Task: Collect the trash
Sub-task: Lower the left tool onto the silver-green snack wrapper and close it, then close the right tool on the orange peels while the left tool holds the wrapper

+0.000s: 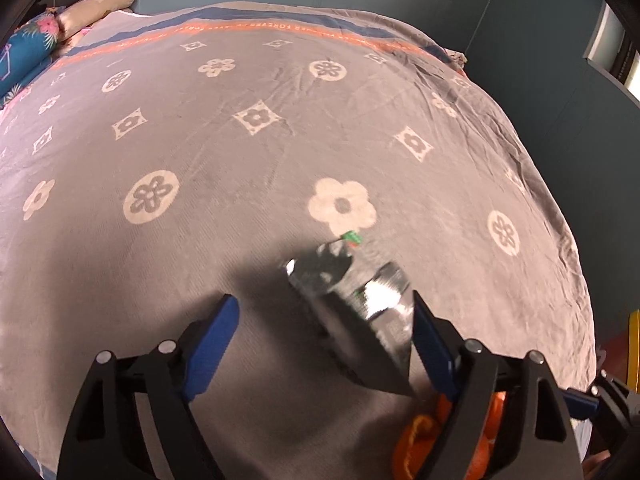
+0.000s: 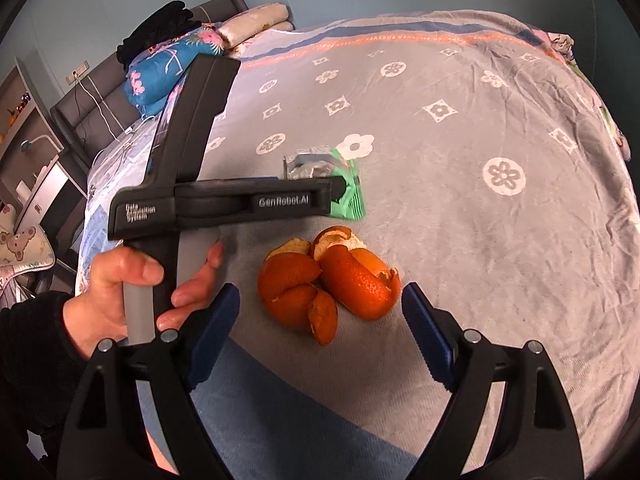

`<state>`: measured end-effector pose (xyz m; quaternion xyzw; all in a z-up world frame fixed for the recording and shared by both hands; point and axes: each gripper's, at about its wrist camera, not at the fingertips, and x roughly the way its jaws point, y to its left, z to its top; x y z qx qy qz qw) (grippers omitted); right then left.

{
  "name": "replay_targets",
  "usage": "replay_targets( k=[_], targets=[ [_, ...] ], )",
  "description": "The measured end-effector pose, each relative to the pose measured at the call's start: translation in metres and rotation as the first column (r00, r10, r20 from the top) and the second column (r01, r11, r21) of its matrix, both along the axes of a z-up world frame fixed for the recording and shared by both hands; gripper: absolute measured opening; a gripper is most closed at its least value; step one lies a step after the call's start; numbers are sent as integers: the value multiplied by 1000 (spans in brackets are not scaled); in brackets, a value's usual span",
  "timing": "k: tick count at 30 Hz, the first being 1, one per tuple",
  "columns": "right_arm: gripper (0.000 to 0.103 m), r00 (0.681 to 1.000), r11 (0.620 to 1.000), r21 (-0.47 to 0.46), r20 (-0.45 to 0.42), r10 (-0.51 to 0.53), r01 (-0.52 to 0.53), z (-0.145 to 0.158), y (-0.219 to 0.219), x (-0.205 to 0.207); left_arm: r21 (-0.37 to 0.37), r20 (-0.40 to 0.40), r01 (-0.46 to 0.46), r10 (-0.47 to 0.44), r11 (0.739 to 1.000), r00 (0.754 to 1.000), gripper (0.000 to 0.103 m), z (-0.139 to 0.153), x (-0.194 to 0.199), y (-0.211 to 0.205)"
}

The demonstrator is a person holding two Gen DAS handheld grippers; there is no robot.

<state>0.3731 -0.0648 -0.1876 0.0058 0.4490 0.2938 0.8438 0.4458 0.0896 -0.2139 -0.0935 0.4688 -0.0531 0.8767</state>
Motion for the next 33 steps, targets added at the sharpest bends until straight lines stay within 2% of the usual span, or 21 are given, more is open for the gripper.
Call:
replay_targets(
  k=[4,7,11,16,18,21,23,25,27,29,33],
  targets=[
    [80,1000,1000,-9,5,5,-5,-4,6,5,32,13,9,-9,999,1000,77,-1,4,-2],
    [82,1000,1000,-16,24,8,-7,-6,12,7,35,20,0,-1,999,1000,72,-1,7,1],
    [84,998,999,-54,58,6,-2,-10,20,12,1,15,-29,29,1000,999,61,-1,16,13],
    [87,996,993,-114,93,10,0,-18,30,15,5,21,-38,38,999,999,50,-1,19,17],
    [90,994,990,-141,106,19,-4,-21,34,16,-2,22,-49,49,999,999,41,-1,20,21],
    [91,993,986,-163,109,37,-19,-24,41,20,-32,17,-67,68,997,998,34,-2,20,29],
    [91,994,985,-172,101,40,-23,-27,43,23,-28,21,-70,71,997,997,32,-2,20,29],
    [88,994,981,-192,95,47,-28,-31,48,24,-26,24,-69,70,997,997,30,-2,19,28],
    [76,997,983,-182,68,46,-33,-36,49,25,-26,26,-68,69,997,997,27,-2,19,27],
    [68,998,984,-175,55,39,-28,-37,50,26,-30,26,-62,63,998,998,26,-2,19,26],
    [64,999,992,-125,28,29,-26,-35,45,30,-45,25,-65,66,997,998,25,-1,19,29]
  ],
)
